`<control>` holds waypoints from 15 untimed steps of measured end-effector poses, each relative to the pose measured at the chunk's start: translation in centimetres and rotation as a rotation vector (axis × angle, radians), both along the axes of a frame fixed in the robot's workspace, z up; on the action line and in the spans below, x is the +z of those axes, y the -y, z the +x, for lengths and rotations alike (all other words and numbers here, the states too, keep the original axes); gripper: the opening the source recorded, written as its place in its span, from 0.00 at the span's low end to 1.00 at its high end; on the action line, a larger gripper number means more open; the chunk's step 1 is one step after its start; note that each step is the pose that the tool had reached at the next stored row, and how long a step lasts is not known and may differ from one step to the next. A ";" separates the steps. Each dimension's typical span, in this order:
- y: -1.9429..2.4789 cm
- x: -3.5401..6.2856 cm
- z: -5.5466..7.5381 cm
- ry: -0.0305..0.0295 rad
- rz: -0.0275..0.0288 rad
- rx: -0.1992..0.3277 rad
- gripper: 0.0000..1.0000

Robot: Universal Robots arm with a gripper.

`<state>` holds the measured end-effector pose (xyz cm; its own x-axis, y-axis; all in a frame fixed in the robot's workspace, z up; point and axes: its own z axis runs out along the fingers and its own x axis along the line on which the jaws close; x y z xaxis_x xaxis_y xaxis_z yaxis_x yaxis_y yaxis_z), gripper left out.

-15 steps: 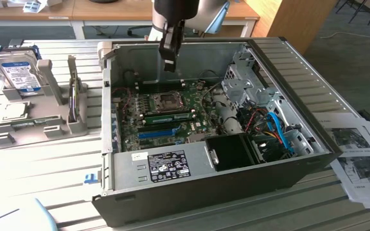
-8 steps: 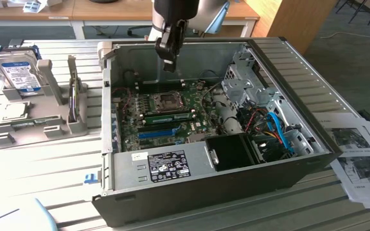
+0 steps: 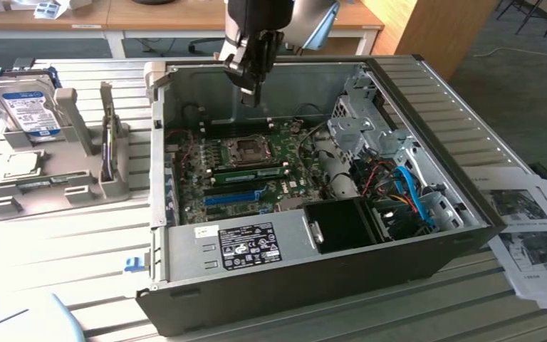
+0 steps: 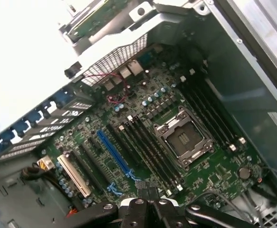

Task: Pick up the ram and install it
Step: 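Press down the ram until it locks into place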

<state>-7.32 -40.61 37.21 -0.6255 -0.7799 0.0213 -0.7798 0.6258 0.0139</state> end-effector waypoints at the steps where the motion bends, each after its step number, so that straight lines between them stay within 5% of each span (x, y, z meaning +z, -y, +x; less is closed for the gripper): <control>1: 0.00 -0.01 0.0 0.0000 0.0000 -0.017 0.09; 15: 0.00 -0.11 0.0 0.0000 0.0001 -0.234 0.09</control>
<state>-7.32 -40.60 37.10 -0.7894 -0.6135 0.0212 -0.6133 0.7897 0.0140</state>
